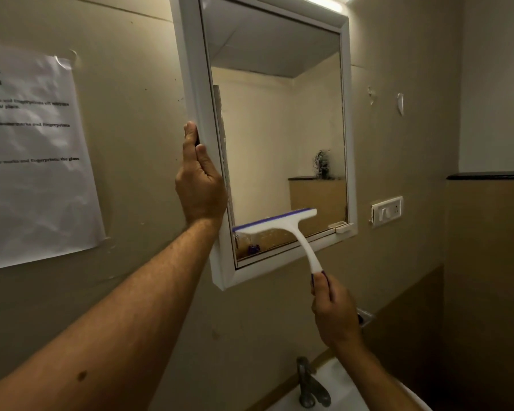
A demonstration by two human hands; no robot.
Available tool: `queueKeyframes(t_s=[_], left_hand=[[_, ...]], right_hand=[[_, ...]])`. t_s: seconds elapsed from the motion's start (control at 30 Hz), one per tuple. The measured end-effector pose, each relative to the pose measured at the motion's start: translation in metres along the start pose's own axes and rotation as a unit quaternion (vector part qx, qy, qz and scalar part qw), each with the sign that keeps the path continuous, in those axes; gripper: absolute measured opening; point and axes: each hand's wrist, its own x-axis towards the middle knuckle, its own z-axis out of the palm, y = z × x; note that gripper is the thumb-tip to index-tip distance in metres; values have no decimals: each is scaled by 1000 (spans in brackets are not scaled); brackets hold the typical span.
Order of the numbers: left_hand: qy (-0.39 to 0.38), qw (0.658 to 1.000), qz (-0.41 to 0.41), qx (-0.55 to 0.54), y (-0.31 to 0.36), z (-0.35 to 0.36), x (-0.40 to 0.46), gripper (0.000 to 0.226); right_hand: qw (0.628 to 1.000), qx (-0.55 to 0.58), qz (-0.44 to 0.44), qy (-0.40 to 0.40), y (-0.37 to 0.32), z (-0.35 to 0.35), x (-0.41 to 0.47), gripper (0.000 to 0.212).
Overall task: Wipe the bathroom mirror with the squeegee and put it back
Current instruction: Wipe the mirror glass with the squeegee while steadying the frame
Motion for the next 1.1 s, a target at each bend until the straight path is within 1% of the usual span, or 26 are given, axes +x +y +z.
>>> queueKeyframes(t_s=[0.07, 0.2, 0.3, 0.47, 0.53, 0.67, 0.77, 1.0, 1.1], left_hand=[[-4, 1000, -4, 0, 0, -1, -1, 46], [-7, 1000, -4, 1, 2, -1, -2, 46], [-5, 1000, -5, 3, 0, -1, -3, 46], [17, 1000, -3, 1, 1, -1, -6, 45], [15, 1000, -5, 1, 2, -1, -6, 45], [-2, 1000, -23, 6, 0, -2, -6, 45], [-2, 1000, -21, 4, 0, -2, -9, 45], [2, 1000, -21, 9, 1, -3, -11, 45], [13, 1000, -18, 14, 3, -3, -12, 44]], right_hand=[[1000, 1, -12, 5, -14, 0, 14, 29], [1000, -5, -17, 11, -34, 4, 30, 32], [1000, -1, -16, 8, -17, 3, 15, 31], [999, -22, 25, -25, 15, -7, -13, 31], [999, -22, 22, -26, 7, -10, -10, 31], [1000, -17, -26, 5, -28, -6, 15, 31], [999, -10, -33, 1, -44, 1, 29, 33], [1000, -12, 14, -19, 0, 0, -6, 28], [999, -12, 21, -30, 0, -5, -9, 28]])
